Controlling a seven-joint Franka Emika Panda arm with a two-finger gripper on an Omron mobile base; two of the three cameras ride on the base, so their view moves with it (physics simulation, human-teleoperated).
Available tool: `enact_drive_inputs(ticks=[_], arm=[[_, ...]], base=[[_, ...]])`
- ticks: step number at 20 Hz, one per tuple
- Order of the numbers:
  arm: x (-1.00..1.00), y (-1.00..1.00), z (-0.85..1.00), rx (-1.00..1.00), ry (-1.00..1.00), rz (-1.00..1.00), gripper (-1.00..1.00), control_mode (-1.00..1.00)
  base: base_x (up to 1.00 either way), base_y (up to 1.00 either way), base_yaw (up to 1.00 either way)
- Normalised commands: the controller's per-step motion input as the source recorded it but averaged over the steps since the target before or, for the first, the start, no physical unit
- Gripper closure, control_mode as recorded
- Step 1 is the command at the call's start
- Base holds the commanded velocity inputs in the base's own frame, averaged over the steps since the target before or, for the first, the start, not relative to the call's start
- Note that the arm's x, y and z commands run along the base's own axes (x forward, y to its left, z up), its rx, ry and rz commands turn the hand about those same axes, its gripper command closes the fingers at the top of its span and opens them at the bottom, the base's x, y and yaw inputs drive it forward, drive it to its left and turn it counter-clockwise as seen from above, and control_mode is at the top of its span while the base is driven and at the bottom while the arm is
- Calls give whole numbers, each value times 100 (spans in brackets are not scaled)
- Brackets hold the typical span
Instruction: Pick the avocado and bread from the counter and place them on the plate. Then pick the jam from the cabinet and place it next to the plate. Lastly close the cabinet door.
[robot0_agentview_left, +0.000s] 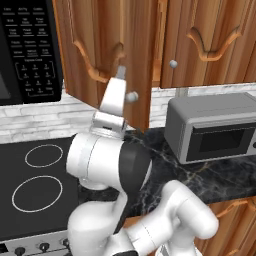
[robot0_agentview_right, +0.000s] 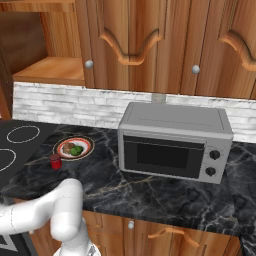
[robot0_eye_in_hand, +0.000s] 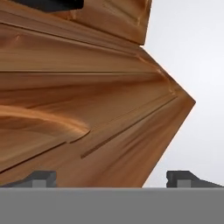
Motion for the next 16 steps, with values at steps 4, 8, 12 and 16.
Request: enact_drive_inputs(ticks=[4, 8, 12, 16], arm=[[78, -100, 14, 31, 8, 0, -100, -100], [100, -79, 0, 24, 14, 0, -100, -100], [100, -63, 0, 19, 19, 0, -100, -100], [100, -56, 0, 15, 20, 0, -100, -100]], base=[[0, 0, 0], [0, 0, 0], [0, 0, 0], [0, 0, 0]])
